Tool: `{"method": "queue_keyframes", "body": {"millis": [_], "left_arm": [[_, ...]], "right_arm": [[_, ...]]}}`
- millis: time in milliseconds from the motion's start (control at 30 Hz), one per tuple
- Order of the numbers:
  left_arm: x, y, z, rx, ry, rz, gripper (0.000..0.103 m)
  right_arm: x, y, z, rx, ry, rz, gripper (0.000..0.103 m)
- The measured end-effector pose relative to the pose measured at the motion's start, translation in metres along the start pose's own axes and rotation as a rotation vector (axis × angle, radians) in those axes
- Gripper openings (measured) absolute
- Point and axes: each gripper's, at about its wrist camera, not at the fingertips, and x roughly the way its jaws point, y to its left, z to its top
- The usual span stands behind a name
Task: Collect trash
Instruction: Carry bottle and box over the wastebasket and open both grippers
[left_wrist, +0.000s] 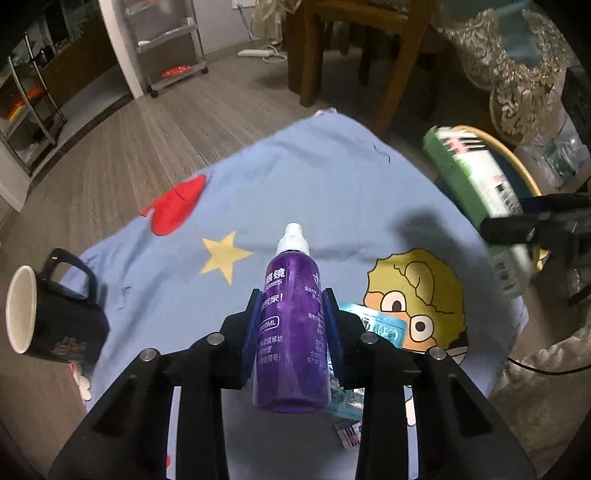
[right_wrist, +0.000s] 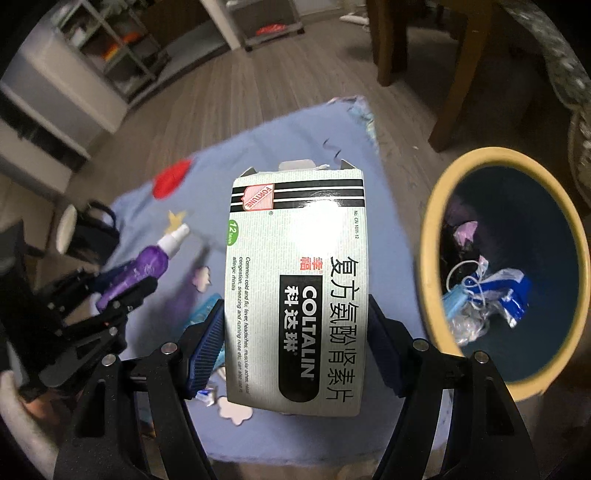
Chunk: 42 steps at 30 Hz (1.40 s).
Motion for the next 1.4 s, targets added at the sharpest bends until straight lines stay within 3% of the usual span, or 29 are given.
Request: {"method": "queue_keyframes", "body": {"millis": [200, 433, 767, 933, 1067, 1133, 1167, 1200, 1400], "left_arm": [[-0.028, -0.001, 0.012, -0.035, -0.055, -0.014, 0.032], [-0.056, -0.055, 0.052, 0.038, -0.15, -0.078, 0.032], [-0.032, -0.165, 0.096, 0.154, -0.136, -0.255, 0.032], [-0.008, -0.204, 0.107, 0.199, -0.103, -0.279, 0.032], [0.001, -0.22, 0.115, 0.205, -0.116, -0.293, 0.032], [0.002, -0.22, 0.118, 0.184, -0.121, -0.295, 0.048], [0.003, -0.22, 0.119, 0.174, -0.121, -0.296, 0.069], [0.002, -0.216, 0.117, 0.158, -0.13, -0.29, 0.077], [-0.005, -0.192, 0.106, 0.132, -0.125, -0.258, 0.077]], "right_arm": [[-0.051, -0.029, 0.004, 0.012, -0.093, -0.016, 0.073], [-0.089, -0.099, 0.003, 0.17, -0.185, -0.014, 0.073], [-0.077, -0.22, -0.01, 0.526, -0.209, -0.065, 0.073], [-0.066, -0.243, -0.017, 0.625, -0.193, -0.032, 0.073], [-0.066, -0.244, -0.017, 0.619, -0.202, -0.024, 0.074], [-0.065, -0.245, -0.017, 0.628, -0.199, -0.023, 0.077], [-0.064, -0.248, -0.018, 0.642, -0.199, -0.016, 0.08], [-0.065, -0.249, -0.018, 0.648, -0.201, -0.014, 0.081], [-0.069, -0.239, -0.014, 0.604, -0.202, -0.032, 0.083]]}}
